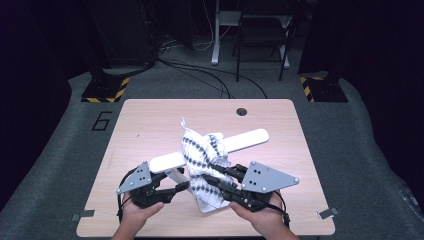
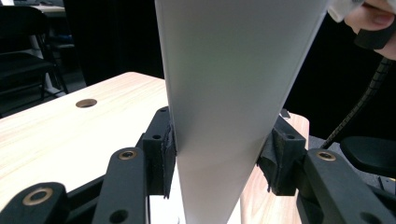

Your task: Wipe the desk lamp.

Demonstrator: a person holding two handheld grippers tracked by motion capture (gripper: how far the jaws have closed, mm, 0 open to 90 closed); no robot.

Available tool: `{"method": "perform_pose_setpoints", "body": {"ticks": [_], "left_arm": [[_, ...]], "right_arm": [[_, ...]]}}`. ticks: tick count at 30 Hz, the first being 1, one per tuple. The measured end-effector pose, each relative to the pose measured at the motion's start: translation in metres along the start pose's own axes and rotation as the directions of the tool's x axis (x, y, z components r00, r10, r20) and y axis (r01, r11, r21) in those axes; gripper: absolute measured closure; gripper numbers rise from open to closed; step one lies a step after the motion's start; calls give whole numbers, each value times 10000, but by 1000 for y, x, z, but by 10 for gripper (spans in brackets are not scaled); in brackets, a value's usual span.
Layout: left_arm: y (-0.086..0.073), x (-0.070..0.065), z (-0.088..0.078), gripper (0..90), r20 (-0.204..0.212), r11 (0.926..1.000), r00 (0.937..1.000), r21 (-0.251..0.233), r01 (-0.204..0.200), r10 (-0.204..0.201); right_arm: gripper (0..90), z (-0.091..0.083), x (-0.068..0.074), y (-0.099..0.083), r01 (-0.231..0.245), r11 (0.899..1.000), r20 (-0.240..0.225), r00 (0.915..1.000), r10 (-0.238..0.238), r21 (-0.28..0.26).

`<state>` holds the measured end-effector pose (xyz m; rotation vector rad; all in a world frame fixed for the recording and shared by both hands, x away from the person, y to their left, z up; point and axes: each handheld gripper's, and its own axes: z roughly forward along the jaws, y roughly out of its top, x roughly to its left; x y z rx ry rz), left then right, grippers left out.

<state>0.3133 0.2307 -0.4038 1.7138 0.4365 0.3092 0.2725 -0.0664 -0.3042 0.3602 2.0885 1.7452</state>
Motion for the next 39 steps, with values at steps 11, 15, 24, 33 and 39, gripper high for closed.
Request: {"method": "perform_pose_setpoints", "body": {"ticks": [11, 15, 24, 33, 39], "left_arm": [[2, 9, 5, 525, 164, 10000, 9998, -14, 97, -97], [0, 10, 4, 519, 209, 9996, 9994, -109, 268, -266], [-7, 7, 2, 442, 58, 9987, 9988, 194, 478, -479], [-13, 7, -2, 414, -7, 9977, 9985, 399, 547, -547], [-18, 9, -9, 413, -116, 9968, 9976, 404, 683, -679]], "right_arm": [[741, -8, 7, -14, 417, 9985, 224, 9988, -425, 348], [741, -7, 8, -18, 329, 9986, 160, 9993, -336, 422], [739, -6, 9, -45, -347, 9974, 186, 9993, 336, 627], [737, -5, 2, -70, -370, 9938, 801, 9964, 286, 1052], [732, -2, -10, -84, -1057, 9895, 1072, 9897, 950, 988]]}}
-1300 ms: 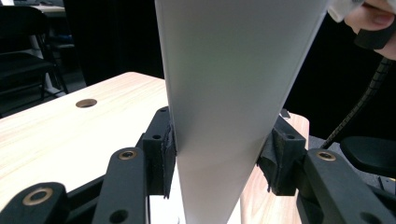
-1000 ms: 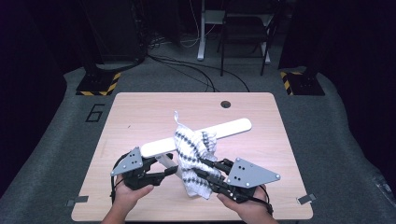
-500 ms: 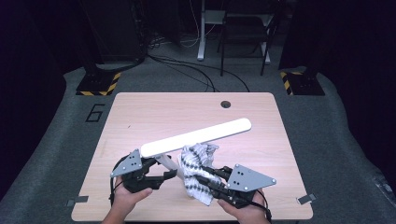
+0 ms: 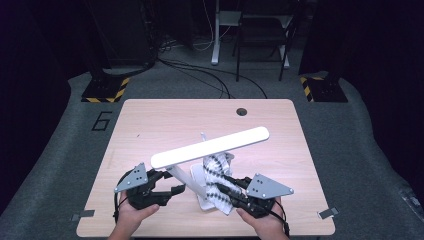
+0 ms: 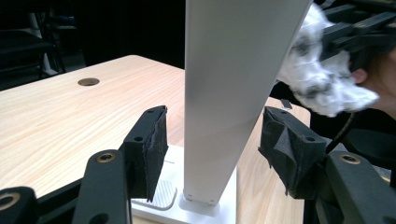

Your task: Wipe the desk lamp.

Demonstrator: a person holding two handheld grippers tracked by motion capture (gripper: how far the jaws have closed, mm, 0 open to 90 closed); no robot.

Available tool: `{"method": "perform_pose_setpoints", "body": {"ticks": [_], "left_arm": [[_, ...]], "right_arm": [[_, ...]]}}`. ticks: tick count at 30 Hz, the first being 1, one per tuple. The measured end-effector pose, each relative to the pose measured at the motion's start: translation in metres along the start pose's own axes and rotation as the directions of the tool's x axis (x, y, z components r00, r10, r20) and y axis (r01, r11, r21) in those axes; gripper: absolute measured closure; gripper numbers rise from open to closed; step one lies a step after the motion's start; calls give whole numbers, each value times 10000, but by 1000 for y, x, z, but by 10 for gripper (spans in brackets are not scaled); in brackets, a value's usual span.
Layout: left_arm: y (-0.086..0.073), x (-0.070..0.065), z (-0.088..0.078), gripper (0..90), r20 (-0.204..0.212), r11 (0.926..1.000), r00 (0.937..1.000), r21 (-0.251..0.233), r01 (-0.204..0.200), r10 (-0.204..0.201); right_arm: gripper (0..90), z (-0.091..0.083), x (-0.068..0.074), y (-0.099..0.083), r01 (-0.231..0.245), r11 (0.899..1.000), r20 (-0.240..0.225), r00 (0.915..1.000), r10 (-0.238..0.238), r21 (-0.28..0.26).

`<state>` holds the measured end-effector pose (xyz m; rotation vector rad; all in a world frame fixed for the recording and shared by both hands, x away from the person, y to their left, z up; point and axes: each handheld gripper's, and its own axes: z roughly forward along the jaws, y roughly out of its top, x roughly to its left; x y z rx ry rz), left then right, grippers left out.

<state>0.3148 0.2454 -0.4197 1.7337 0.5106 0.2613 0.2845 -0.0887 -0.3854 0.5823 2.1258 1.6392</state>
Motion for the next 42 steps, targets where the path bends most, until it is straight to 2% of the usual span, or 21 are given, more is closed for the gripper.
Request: {"method": "perform_pose_setpoints", "body": {"ticks": [6, 10, 12, 13, 14, 15, 20, 22, 23, 29, 32, 34, 35, 37, 38, 42], "left_arm": [[-4, 1, -7, 408, 384, 10000, 9993, 90, -2, -1], [-7, 3, -13, 408, 406, 9998, 9990, -25, 178, -176], [-7, 6, -15, 408, 258, 9999, 9996, -81, 145, -143], [-8, 6, -17, 408, 185, 9992, 9991, -130, 376, -374], [-9, 9, -19, 408, 39, 9996, 9997, -119, 262, -261], [-10, 10, -20, 408, -88, 9986, 9988, -213, 483, -485], [-16, 16, -24, 407, -738, 9986, 9959, -2, 520, -519], [-18, 15, -24, 407, -810, 9976, 9944, -37, 684, -685], [-18, 17, -24, 407, -861, 9986, 9949, 35, 527, -522], [-24, 18, -25, 407, -1230, 9979, 9906, 180, 622, -596], [-26, 20, -25, 403, -1336, 9973, 9885, 105, 724, -703], [-27, 21, -26, 399, -1415, 9970, 9872, 124, 761, -736], [-29, 21, -26, 398, -1505, 9962, 9852, 159, 851, -817], [-31, 24, -26, 398, -1552, 9945, 9825, 39, 1047, -1028], [-31, 24, -26, 398, -1610, 9940, 9810, 6, 1094, -1079], [-32, 25, -26, 398, -1592, 9930, 9802, -81, 1180, -1178]], "right_arm": [[720, 5, -6, -12, -330, 9994, 319, 9990, 328, 58], [719, 12, -13, -23, -570, 9980, 470, 9973, 557, 257], [717, 15, -15, -25, -536, 9981, 547, 9972, 519, 312], [715, 16, -15, -27, -522, 9981, 547, 9972, 505, 315], [714, 18, -17, -29, -575, 9977, 543, 9970, 555, 370], [713, 21, -18, -30, -552, 9975, 558, 9971, 526, 446], [702, 38, -27, -37, -587, 9967, 530, 9970, 557, 565], [702, 45, -31, -38, -767, 9946, 447, 9963, 737, 694], [702, 50, -34, -40, -830, 9939, 430, 9959, 800, 723], [702, 71, -48, -46, -662, 9942, 472, 9969, 623, 846], [701, 83, -53, -51, -628, 9927, 511, 9970, 578, 1032], [700, 93, -55, -55, -672, 9902, 547, 9966, 609, 1220], [699, 97, -56, -56, -608, 9905, 600, 9968, 537, 1235], [697, 106, -56, -61, -775, 9859, 514, 9962, 706, 1481], [694, 110, -56, -63, -695, 9848, 563, 9965, 612, 1594], [693, 119, -57, -69, -918, 9780, 593, 9949, 821, 1871]]}}
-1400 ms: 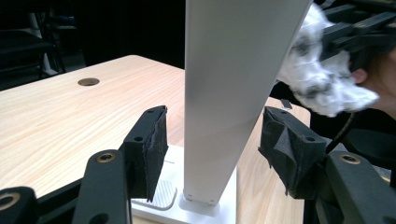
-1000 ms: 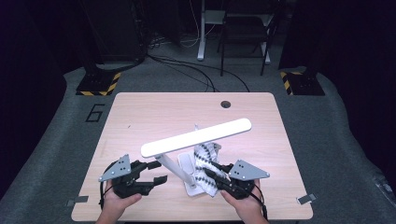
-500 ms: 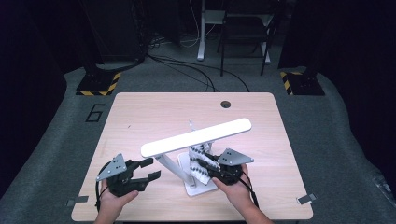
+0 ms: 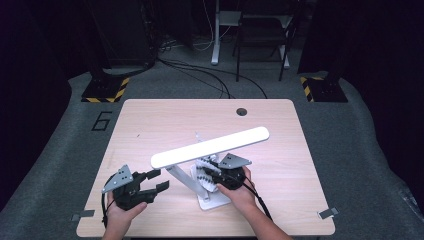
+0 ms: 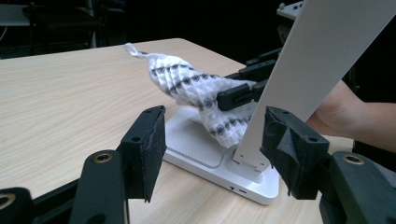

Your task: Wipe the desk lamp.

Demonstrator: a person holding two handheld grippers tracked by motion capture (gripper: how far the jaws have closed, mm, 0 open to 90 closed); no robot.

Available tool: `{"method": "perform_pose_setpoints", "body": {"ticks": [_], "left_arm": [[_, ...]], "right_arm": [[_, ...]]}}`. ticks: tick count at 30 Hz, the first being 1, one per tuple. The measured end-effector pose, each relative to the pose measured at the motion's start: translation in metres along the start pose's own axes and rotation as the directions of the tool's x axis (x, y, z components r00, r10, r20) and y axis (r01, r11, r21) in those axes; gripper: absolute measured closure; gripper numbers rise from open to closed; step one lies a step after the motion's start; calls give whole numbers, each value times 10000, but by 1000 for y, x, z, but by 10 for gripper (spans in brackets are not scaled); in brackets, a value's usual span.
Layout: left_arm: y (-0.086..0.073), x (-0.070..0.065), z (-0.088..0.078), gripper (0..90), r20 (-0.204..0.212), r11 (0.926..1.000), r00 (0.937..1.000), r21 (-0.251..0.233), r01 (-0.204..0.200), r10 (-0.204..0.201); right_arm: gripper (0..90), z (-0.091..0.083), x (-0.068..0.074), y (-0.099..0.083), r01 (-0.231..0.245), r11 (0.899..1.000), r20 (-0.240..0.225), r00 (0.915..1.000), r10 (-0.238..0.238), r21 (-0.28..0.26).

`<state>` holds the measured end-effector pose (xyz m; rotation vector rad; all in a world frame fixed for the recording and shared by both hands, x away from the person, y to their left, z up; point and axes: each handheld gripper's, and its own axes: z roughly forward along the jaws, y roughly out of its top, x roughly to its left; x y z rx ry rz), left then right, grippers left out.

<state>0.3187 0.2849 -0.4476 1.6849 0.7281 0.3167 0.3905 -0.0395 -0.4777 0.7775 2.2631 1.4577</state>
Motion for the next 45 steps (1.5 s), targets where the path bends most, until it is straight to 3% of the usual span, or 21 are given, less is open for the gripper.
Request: {"method": "perform_pose_setpoints", "body": {"ticks": [9, 15, 18, 22, 31, 33, 36, 39, 40, 45], "left_arm": [[-3, 0, 5, 404, -23, 9999, 10000, 148, -4, 5], [-4, 1, 5, 405, -137, 9997, 9999, 233, -9, 13], [-4, 2, 5, 404, -97, 9996, 9999, 264, 31, -28], [-5, 3, 6, 403, -144, 9995, 9999, 297, 46, -41], [-6, 3, 6, 401, -235, 9993, 9997, 366, 57, -49], [-6, 3, 6, 401, -220, 9992, 9997, 388, 55, -47], [-7, 3, 6, 401, -224, 9992, 9997, 378, 102, -93], [-7, 4, 7, 401, -205, 9994, 9997, 317, 121, -115], [-7, 4, 7, 401, -208, 9994, 9997, 329, 112, -105], [-7, 4, 7, 401, -215, 9995, 9997, 309, 112, -106]], "right_arm": [[688, 18, -2, -6, -186, 9972, 1, 9998, 186, 726], [617, 26, -4, -10, -331, 9927, -12, 9994, 335, 1161], [570, 25, -5, -9, -473, 9927, -38, 9988, 480, 1106], [523, 21, -3, -6, -317, 9954, -99, 9994, 327, 907], [503, 10, -5, -4, 8, 9944, 147, 9999, -24, 1059], [528, 10, -7, -6, -83, 9919, 201, 9998, 58, 1270], [669, 10, -11, -8, -173, 9861, 208, 9997, 140, 1652], [744, 11, -11, -7, -228, 9866, 219, 9996, 195, 1617], [765, 12, -12, -6, -50, 9875, 173, 9998, 23, 1574], [799, 15, -12, -2, -280, 9926, 402, 9989, 234, 1181]]}}
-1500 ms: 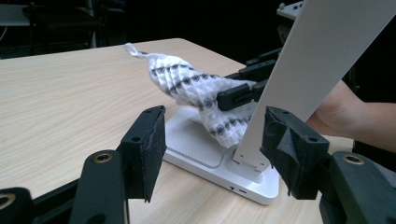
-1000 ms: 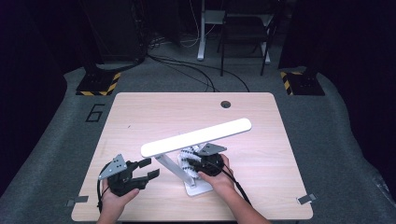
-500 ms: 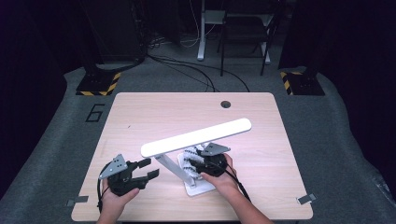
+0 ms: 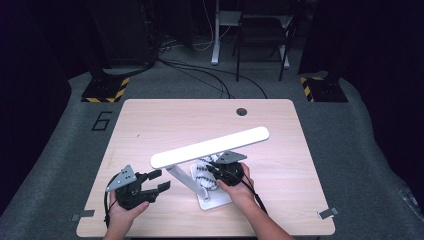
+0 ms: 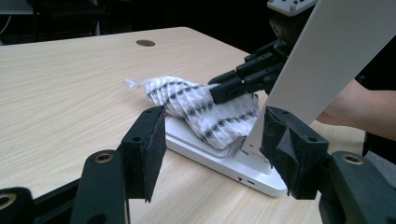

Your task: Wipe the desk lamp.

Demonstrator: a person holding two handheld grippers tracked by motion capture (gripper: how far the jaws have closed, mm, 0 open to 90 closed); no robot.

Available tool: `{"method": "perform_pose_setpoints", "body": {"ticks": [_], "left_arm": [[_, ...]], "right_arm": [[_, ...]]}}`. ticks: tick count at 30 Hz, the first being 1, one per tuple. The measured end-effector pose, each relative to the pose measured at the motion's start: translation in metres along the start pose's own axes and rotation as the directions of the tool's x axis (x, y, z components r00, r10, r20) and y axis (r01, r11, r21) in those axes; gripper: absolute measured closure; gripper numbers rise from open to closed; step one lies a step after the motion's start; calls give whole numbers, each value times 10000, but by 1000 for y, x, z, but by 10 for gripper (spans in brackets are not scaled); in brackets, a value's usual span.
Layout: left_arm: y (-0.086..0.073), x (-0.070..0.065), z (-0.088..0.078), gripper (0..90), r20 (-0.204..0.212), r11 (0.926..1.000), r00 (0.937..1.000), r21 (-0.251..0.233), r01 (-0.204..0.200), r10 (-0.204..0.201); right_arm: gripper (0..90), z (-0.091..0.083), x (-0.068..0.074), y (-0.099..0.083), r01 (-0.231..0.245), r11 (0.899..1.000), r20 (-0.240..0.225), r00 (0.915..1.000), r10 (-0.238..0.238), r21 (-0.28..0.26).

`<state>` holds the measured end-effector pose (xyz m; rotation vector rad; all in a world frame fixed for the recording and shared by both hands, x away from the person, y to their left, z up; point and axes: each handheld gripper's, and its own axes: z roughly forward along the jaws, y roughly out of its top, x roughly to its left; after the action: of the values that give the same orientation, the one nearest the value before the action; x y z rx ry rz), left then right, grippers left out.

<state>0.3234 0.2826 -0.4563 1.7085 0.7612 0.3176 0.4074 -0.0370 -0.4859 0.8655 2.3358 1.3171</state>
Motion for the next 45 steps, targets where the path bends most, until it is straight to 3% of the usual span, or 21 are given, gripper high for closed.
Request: {"method": "perform_pose_setpoints", "body": {"ticks": [3, 7, 10, 15, 22, 32, 41, 45], "left_arm": [[0, 1, 0, 401, 18, 10000, 10000, 6, 10, -10], [1, 0, -1, 401, 33, 10000, 10000, 7, 20, -20], [1, 1, -1, 401, 46, 10000, 10000, 32, 23, -23], [-1, 2, -2, 401, -15, 10000, 10000, -3, 37, -37], [-1, 4, -1, 401, -174, 10000, 9998, 34, 40, -40], [0, 12, 16, 380, -214, 9995, 9997, 291, 88, -82], [4, 16, 52, 391, 92, 9961, 9997, 848, -245, 238], [4, 18, 68, 390, 172, 9951, 9998, 984, -136, 120]], "right_arm": [[804, 0, 1, 7, -106, 9990, -125, 9999, 100, -439], [804, 4, 9, 20, 100, 9967, -475, 9988, -138, -801], [794, 11, 15, 25, 224, 9969, -634, 9976, -272, -753], [697, 20, 18, 20, 269, 9995, -604, 9978, -277, -147], [593, 11, 13, 23, -104, 9983, -581, 9983, 70, -580], [573, -21, 7, 25, -28, 9941, -130, 9999, 14, -1083], [568, -57, 5, 14, -197, 9884, 219, 9995, 232, -1507], [568, -73, 4, 7, -314, 9858, 361, 9986, 378, -1649]]}}
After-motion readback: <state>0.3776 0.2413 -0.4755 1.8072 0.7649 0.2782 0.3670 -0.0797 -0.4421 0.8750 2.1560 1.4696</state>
